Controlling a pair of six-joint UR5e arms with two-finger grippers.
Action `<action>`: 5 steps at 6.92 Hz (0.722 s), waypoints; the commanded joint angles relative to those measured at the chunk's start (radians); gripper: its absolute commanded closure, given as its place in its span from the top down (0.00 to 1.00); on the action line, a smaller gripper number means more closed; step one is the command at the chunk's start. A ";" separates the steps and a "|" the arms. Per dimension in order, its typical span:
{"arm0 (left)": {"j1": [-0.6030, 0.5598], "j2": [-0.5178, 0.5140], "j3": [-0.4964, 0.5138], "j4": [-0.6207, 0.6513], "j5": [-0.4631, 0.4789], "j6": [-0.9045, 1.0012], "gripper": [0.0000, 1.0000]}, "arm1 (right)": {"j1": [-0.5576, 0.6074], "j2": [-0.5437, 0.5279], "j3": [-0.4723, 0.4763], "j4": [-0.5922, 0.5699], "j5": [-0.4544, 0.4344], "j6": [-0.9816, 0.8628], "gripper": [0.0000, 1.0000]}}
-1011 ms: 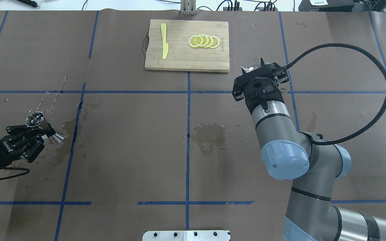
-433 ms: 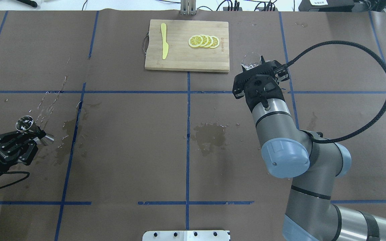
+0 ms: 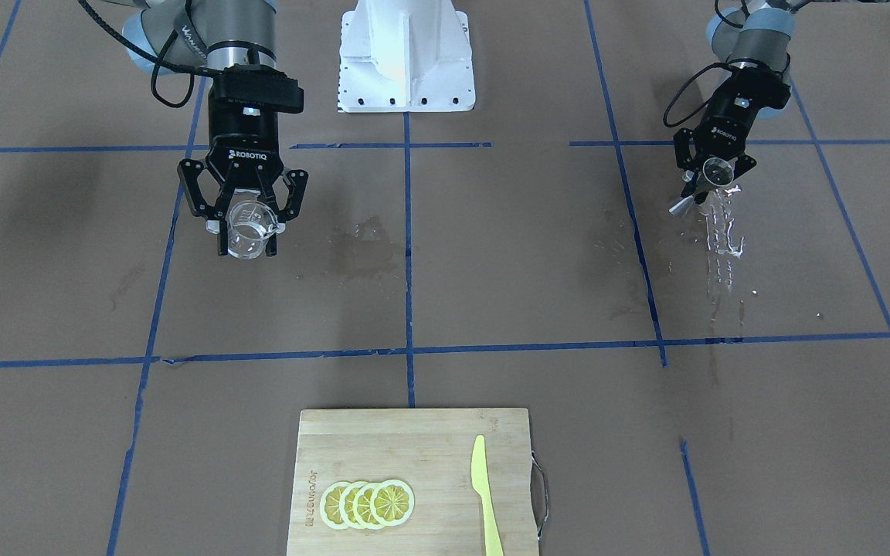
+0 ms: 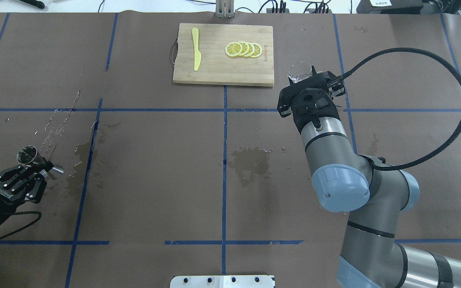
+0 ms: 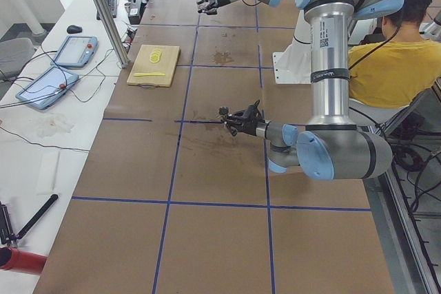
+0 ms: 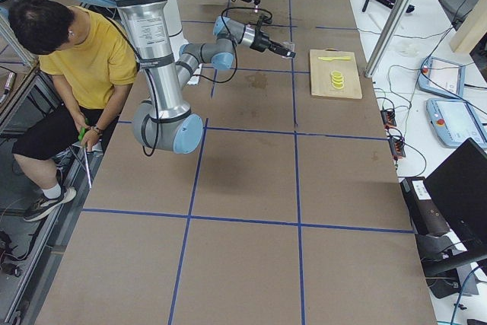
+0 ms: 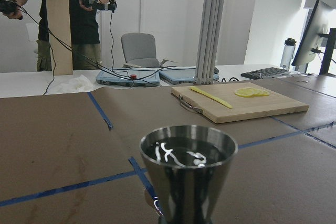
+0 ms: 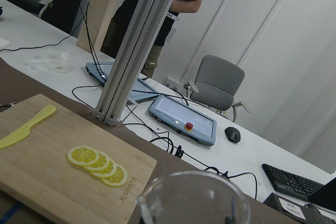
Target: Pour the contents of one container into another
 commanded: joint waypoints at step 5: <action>0.018 -0.085 0.081 0.005 0.051 0.007 0.00 | -0.001 -0.001 0.000 0.001 0.000 0.000 0.00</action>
